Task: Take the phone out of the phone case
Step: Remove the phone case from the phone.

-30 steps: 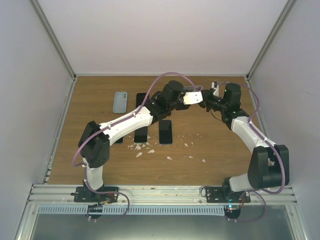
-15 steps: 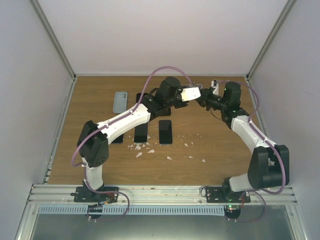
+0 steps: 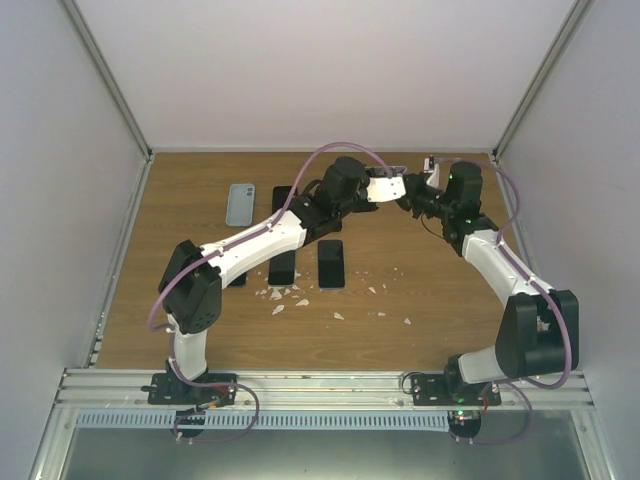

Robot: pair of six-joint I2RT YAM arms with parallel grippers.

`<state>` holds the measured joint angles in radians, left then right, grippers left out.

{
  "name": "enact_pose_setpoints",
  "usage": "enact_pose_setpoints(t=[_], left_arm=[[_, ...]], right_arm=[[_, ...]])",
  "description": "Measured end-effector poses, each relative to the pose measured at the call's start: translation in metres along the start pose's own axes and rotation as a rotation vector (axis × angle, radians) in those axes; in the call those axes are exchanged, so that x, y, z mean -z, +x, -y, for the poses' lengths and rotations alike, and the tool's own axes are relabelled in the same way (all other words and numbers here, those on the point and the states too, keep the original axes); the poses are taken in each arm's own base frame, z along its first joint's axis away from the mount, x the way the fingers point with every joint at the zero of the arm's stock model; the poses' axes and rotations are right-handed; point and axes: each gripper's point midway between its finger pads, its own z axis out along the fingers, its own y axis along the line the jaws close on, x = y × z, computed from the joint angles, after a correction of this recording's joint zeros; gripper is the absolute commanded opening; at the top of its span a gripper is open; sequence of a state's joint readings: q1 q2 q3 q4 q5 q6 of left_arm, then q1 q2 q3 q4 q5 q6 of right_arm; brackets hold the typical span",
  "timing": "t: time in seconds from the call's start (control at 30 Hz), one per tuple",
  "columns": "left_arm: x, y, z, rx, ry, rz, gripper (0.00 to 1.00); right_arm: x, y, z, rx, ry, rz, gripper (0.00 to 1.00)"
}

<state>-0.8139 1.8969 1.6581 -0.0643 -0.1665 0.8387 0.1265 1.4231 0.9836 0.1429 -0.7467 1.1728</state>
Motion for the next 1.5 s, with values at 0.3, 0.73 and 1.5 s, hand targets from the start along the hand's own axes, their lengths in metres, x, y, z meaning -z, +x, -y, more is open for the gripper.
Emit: enact_pose_setpoints(t=[0.3,0.73,1.5], left_arm=[[-0.008,0.000,0.000,-0.009,-0.020,-0.004,0.24],[-0.013,0.003,0.006,0.049,0.081,0.016,0.23],[-0.027,0.004,0.007,0.108,0.116,-0.028,0.00]], right_arm=[[0.000,-0.005,0.001,0.035,0.020,0.028,0.01],[0.001,-0.006,0.007,0.107,0.059,0.029,0.01],[0.000,-0.020,0.009,0.252,0.136,0.060,0.01]])
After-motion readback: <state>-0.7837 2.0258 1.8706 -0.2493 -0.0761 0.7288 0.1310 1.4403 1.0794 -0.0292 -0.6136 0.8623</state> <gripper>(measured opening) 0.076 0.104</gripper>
